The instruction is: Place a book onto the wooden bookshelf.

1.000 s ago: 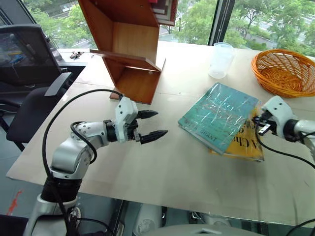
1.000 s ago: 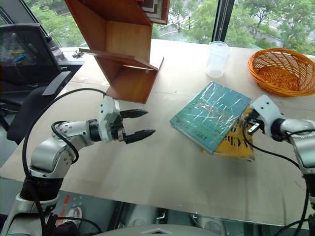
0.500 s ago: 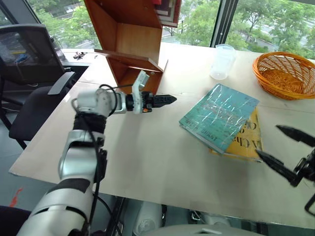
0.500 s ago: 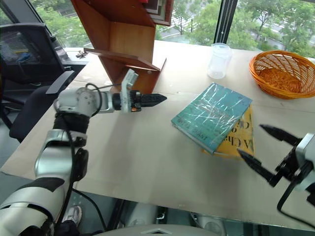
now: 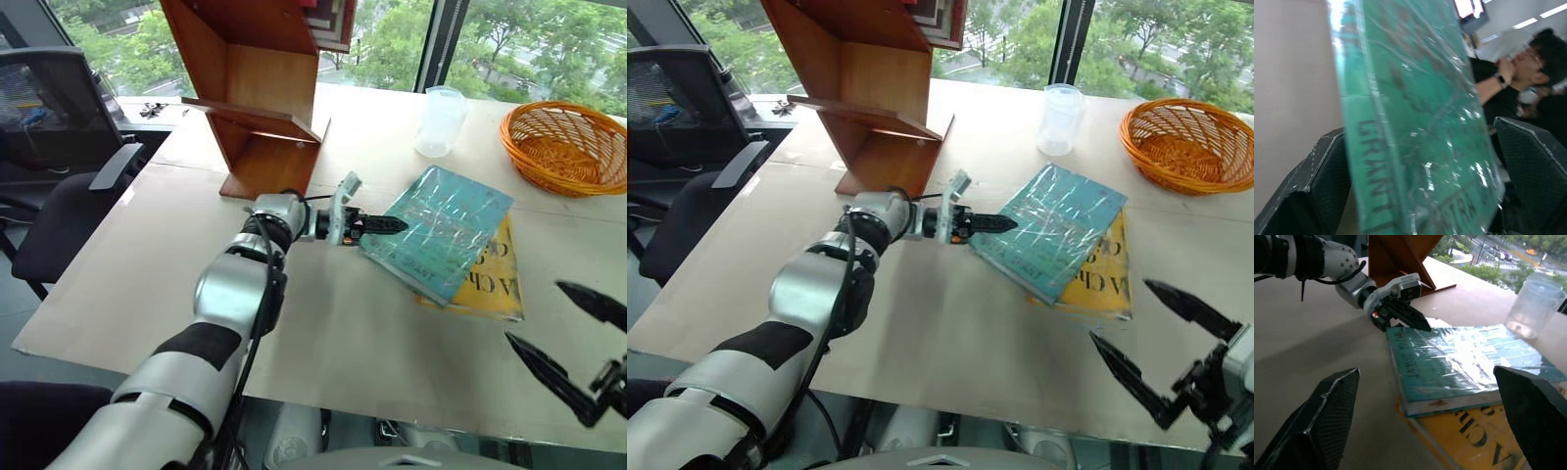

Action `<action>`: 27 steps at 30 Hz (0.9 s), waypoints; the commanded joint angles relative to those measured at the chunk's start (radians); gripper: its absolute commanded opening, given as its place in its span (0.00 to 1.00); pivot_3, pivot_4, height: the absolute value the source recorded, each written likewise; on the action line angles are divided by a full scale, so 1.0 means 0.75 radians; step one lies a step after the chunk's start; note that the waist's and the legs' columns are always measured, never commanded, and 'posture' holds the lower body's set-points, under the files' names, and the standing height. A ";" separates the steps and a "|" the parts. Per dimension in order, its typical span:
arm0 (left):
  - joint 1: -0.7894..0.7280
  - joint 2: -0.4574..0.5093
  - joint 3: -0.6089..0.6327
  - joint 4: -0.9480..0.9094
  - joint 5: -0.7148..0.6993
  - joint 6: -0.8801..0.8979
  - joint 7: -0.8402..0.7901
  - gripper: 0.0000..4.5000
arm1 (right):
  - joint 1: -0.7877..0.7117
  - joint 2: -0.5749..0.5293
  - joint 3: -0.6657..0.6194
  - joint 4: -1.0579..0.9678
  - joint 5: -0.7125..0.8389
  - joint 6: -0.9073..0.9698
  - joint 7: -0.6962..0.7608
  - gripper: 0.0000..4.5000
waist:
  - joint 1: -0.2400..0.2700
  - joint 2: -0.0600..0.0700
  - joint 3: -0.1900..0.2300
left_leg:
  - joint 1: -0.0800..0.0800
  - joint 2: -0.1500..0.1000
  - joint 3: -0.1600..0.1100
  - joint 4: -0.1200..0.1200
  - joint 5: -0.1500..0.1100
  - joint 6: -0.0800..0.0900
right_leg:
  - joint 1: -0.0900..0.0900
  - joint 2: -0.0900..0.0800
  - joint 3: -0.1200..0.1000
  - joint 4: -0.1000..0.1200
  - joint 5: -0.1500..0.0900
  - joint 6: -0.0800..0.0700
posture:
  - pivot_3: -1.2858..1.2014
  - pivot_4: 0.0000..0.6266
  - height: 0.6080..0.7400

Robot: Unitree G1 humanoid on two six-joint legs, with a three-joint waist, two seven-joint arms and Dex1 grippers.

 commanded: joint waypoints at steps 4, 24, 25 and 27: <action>-0.054 -0.067 -0.037 0.019 0.126 0.019 -0.217 1.00 | 0.250 0.032 0.063 -0.031 -0.081 -0.325 -0.098 0.97 | -0.012 -0.002 0.000 | 0.000 0.001 0.001 0.001 -0.001 0.001 | 0.000 -0.005 0.001 -0.002 0.000 0.000 | 0.52 0.24 1.00; -0.046 -0.129 0.357 0.044 0.075 0.065 0.240 1.00 | 0.184 -0.117 0.195 -0.021 -0.118 -0.349 -0.309 0.97 | -0.008 -0.005 0.002 | -0.002 0.001 0.000 0.001 -0.001 0.001 | -0.004 -0.006 0.001 0.000 -0.001 0.001 | 0.52 0.24 1.00; -0.041 -0.125 0.353 0.041 0.082 0.074 0.223 0.95 | 0.143 -0.139 0.156 0.005 -0.061 -0.318 -0.286 0.99 | -0.006 -0.005 0.002 | -0.002 0.001 0.001 0.001 -0.001 0.001 | -0.003 -0.005 0.002 0.000 0.000 0.001 | 0.52 0.24 1.00; -0.030 -0.109 0.341 0.037 0.092 0.099 0.173 0.78 | 0.065 -0.175 0.095 0.064 0.027 -0.264 -0.234 1.00 | -0.007 -0.005 0.002 | -0.001 0.001 0.001 0.001 -0.001 0.001 | -0.002 -0.004 0.001 0.001 0.000 0.001 | 0.52 0.24 1.00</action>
